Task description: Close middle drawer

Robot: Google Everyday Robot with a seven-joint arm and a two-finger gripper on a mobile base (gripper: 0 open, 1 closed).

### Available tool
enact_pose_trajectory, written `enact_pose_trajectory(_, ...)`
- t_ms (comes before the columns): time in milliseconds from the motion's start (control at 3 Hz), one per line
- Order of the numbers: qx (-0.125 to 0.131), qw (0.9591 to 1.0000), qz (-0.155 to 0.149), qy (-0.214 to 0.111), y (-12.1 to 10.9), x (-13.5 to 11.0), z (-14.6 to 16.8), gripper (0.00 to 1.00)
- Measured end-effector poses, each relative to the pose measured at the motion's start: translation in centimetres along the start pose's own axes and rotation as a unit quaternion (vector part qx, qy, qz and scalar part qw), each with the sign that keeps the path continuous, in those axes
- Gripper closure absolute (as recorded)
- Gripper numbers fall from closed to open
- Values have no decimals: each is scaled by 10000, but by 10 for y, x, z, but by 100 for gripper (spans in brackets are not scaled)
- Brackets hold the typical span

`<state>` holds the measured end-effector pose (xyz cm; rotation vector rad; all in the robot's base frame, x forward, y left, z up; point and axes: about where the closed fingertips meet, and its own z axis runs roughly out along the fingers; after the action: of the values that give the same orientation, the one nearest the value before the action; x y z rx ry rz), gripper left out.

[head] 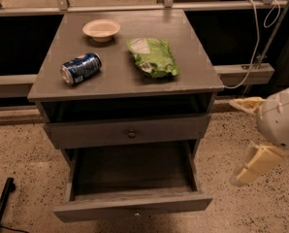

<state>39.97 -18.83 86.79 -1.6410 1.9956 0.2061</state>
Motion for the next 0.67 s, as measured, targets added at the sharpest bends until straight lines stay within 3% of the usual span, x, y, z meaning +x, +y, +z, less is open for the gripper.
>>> enact_pose_trajectory(333,123,9991,-358,181,5,-21,-2,0)
enact_pose_trajectory(667,9,9969,-586,-516,12,-31,57,0)
